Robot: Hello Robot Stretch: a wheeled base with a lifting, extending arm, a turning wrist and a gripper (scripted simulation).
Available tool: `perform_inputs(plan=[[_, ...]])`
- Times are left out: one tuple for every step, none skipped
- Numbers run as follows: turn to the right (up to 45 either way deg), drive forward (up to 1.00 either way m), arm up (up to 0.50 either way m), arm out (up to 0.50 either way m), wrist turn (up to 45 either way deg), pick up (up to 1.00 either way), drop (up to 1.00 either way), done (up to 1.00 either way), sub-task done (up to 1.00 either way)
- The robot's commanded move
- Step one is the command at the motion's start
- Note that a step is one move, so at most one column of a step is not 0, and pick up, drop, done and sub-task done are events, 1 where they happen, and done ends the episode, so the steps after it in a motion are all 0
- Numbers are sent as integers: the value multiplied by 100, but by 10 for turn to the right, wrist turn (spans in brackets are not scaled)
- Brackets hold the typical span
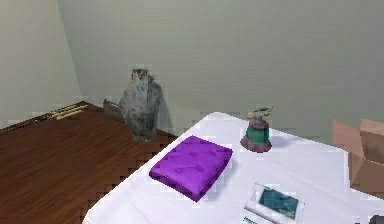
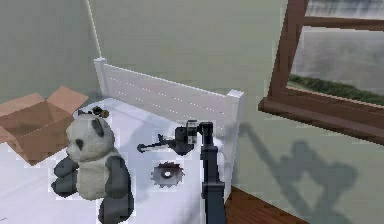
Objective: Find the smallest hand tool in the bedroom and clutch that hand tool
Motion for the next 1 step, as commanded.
perform_inputs(plan=[[0, 0, 0, 0, 150, 0, 0, 0, 0]])
